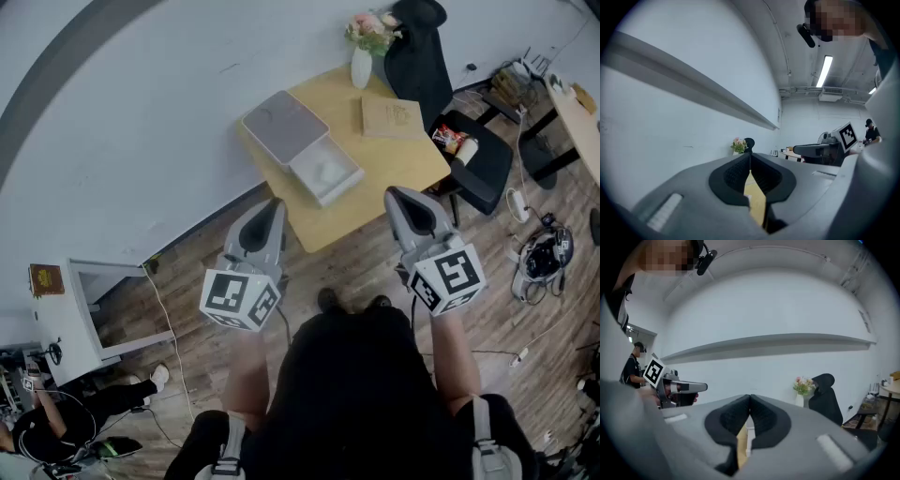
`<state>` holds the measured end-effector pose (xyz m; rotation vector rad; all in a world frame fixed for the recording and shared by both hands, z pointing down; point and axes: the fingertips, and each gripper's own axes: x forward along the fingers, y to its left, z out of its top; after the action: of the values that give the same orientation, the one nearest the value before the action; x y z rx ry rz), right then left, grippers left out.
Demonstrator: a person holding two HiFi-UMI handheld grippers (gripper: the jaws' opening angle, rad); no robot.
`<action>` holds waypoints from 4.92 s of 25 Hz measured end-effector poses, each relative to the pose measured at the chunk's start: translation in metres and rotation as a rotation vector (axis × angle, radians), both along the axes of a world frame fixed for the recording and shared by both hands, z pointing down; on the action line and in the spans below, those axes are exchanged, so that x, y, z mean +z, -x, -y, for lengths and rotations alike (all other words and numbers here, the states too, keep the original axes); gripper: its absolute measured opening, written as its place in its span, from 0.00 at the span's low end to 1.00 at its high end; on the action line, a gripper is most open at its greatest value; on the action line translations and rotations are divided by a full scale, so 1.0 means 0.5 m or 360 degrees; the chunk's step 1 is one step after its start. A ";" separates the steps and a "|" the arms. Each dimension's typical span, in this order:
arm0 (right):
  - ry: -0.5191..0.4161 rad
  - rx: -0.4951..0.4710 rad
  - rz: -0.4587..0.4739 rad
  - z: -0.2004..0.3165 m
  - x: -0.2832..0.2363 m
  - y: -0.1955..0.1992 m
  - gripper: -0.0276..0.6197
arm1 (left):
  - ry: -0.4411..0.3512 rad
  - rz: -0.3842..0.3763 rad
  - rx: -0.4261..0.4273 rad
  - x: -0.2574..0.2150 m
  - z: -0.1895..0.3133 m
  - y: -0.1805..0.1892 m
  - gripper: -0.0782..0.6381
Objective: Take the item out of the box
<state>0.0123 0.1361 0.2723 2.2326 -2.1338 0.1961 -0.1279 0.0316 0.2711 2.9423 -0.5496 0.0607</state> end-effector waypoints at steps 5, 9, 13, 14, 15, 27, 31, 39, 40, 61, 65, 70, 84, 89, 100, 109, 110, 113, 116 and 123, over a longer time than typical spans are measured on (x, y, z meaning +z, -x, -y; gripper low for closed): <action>0.0006 -0.0010 -0.0011 0.005 0.001 0.002 0.05 | -0.0014 0.0020 0.0001 -0.002 0.005 -0.001 0.13; 0.0003 -0.0030 -0.0031 0.005 0.000 0.009 0.05 | -0.0038 0.0013 -0.0003 -0.005 0.006 0.002 0.13; 0.0001 -0.0021 0.0006 0.006 0.007 0.017 0.05 | -0.0051 0.0023 0.0011 -0.006 0.001 0.009 0.13; -0.0003 -0.0004 0.0041 0.007 0.009 0.015 0.05 | -0.0057 0.0024 0.0018 -0.006 -0.001 0.012 0.13; -0.0008 0.0014 0.0074 0.007 0.011 0.013 0.05 | -0.0062 0.0024 0.0027 -0.007 -0.002 0.015 0.13; 0.0028 0.0077 0.0125 0.000 0.034 0.001 0.05 | -0.0047 -0.0008 0.0062 0.009 0.000 0.030 0.13; 0.0049 0.0096 0.0150 -0.004 0.046 -0.008 0.05 | -0.0023 0.0005 0.0065 0.017 -0.002 0.023 0.13; 0.0078 0.0034 0.0177 0.038 0.061 -0.049 0.05 | -0.0041 0.0029 0.0008 0.024 0.020 -0.001 0.13; 0.0073 0.0020 0.0178 0.048 0.061 -0.056 0.05 | -0.0043 0.0032 -0.0010 0.025 0.027 -0.005 0.13; 0.0203 -0.0356 0.0214 0.302 0.106 -0.221 0.05 | -0.0003 0.0099 -0.0337 0.021 0.204 -0.149 0.13; 0.0222 -0.0465 0.0219 0.335 0.116 -0.239 0.05 | 0.0003 0.0107 -0.0430 0.020 0.215 -0.165 0.13; 0.0245 -0.0607 0.0209 0.366 0.132 -0.254 0.05 | 0.0017 0.0112 -0.0556 0.025 0.215 -0.179 0.13; 0.0329 -0.0999 0.0185 0.442 0.193 -0.290 0.05 | 0.0120 0.0132 -0.0928 0.074 0.202 -0.217 0.13; 0.0363 -0.1099 0.0158 0.448 0.226 -0.290 0.05 | 0.0181 0.0140 -0.0988 0.095 0.190 -0.216 0.13; 0.0419 -0.1206 -0.0128 0.476 0.310 -0.269 0.05 | 0.0221 0.0154 -0.1018 0.124 0.214 -0.208 0.13; 0.0500 -0.1376 -0.0401 0.489 0.375 -0.209 0.05 | 0.0208 0.0158 -0.0951 0.127 0.271 -0.204 0.13; 0.0515 -0.1402 -0.0444 0.490 0.386 -0.203 0.05 | 0.0212 0.0160 -0.0944 0.129 0.277 -0.203 0.13; 0.0556 -0.1452 -0.0499 0.493 0.416 -0.184 0.05 | 0.0233 0.0170 -0.0921 0.137 0.290 -0.197 0.13; 0.0595 -0.1487 -0.0544 0.499 0.444 -0.169 0.05 | 0.0261 0.0175 -0.0910 0.147 0.301 -0.190 0.13; 0.0693 -0.1587 -0.0877 0.504 0.528 -0.152 0.05 | 0.0311 0.0202 -0.0868 0.179 0.323 -0.176 0.13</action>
<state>0.0882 -0.1159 0.5364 0.7172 -2.2622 -0.0125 -0.0400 -0.1300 0.3605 2.5148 -1.2605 0.2240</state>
